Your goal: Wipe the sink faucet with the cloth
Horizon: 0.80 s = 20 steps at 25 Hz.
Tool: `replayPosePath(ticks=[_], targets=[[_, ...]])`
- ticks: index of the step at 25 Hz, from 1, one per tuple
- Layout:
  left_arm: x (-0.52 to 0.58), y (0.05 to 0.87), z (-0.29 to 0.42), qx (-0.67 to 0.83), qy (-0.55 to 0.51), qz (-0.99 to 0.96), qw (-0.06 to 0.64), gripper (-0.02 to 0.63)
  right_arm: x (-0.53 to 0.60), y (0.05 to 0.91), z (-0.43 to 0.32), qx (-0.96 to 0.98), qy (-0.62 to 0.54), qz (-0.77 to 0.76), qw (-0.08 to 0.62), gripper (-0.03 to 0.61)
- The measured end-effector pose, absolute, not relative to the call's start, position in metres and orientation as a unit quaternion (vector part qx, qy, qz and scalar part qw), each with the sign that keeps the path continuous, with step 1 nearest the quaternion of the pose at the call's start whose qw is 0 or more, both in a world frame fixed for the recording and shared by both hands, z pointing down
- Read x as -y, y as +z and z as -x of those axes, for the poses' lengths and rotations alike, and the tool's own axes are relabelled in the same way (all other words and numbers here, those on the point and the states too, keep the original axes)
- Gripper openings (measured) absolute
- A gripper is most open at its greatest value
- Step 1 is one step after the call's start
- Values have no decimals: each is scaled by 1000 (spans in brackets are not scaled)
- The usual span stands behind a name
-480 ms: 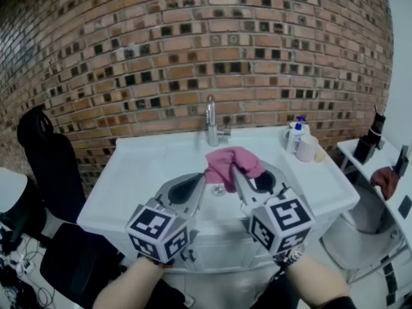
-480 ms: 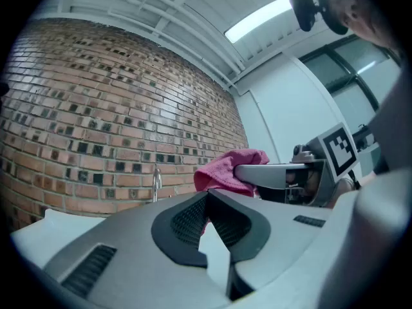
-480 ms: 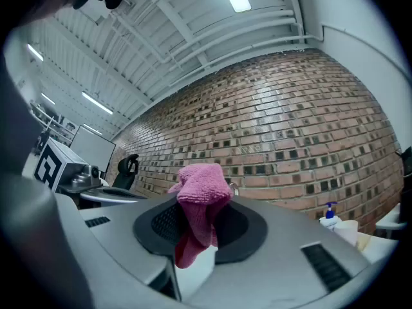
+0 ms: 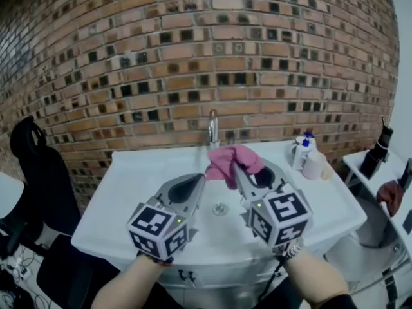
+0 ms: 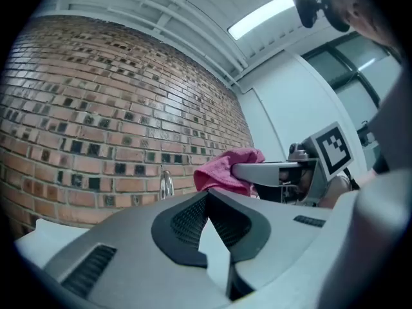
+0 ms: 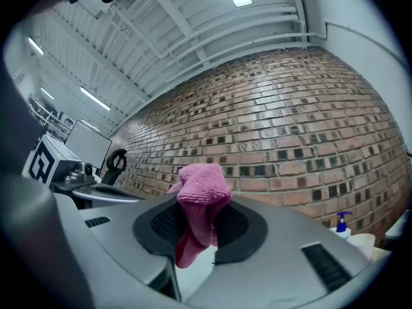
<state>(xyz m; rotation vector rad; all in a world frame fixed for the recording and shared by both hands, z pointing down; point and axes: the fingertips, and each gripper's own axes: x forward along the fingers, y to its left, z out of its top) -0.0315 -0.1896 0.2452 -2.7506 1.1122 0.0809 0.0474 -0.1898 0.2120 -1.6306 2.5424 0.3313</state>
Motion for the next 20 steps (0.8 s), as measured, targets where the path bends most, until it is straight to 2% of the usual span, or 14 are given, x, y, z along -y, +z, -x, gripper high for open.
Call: replayPosePath(ticks=[20], targets=[[294, 239, 22, -393, 25, 916, 80, 0, 306, 202, -43, -833, 119, 539, 34, 103]])
